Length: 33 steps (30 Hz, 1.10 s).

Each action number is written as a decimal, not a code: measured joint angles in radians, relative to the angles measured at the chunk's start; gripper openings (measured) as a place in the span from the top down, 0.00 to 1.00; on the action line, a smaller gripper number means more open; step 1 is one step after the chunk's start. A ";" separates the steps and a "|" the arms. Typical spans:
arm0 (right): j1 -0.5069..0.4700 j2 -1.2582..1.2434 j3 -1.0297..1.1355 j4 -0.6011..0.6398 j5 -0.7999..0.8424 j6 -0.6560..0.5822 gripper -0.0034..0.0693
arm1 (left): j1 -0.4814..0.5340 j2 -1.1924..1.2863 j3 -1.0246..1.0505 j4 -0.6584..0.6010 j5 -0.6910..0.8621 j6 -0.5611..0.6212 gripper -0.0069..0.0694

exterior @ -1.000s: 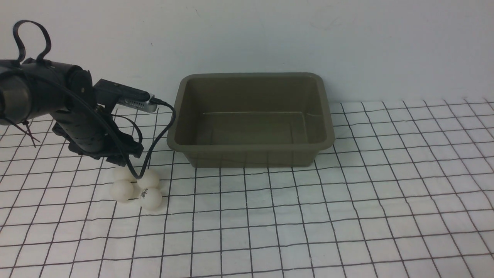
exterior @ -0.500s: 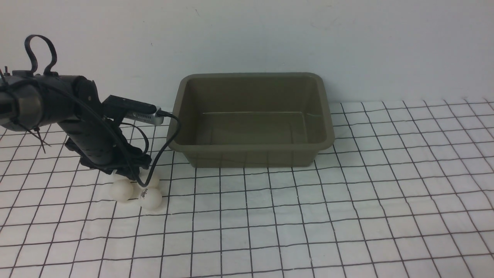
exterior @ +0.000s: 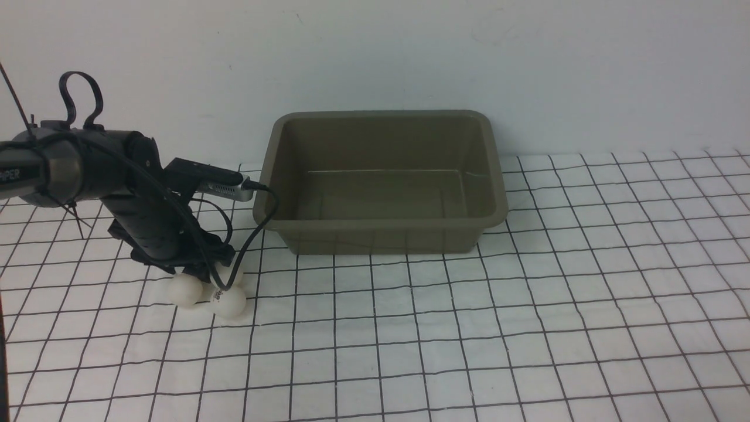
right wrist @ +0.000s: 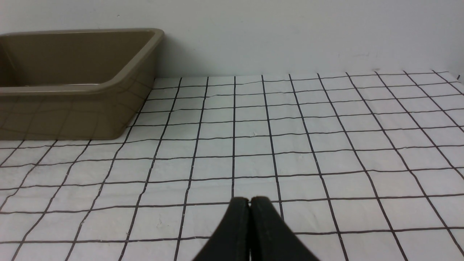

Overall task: Put the table tennis balls into the box on the white checkered tablecloth.
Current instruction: 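Reach for and grasp a ping pong ball on the table beside the basket, then drop the ball into the bin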

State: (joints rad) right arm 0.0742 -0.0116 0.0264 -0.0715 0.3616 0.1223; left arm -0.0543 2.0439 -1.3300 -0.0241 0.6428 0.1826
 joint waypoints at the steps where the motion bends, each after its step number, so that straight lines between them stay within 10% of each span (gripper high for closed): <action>1: 0.000 0.000 0.000 0.000 0.000 0.000 0.98 | 0.000 0.001 0.000 0.000 -0.001 0.000 0.41; 18: 0.000 0.000 0.000 0.000 0.000 0.000 0.98 | -0.015 -0.003 -0.359 0.131 0.272 -0.036 0.45; 33: 0.000 0.000 0.000 0.000 0.000 0.000 0.98 | -0.293 0.117 -0.613 0.024 0.283 0.117 0.44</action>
State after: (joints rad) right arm 0.0742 -0.0116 0.0264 -0.0715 0.3616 0.1223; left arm -0.3470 2.1612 -1.9427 0.0000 0.9261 0.2994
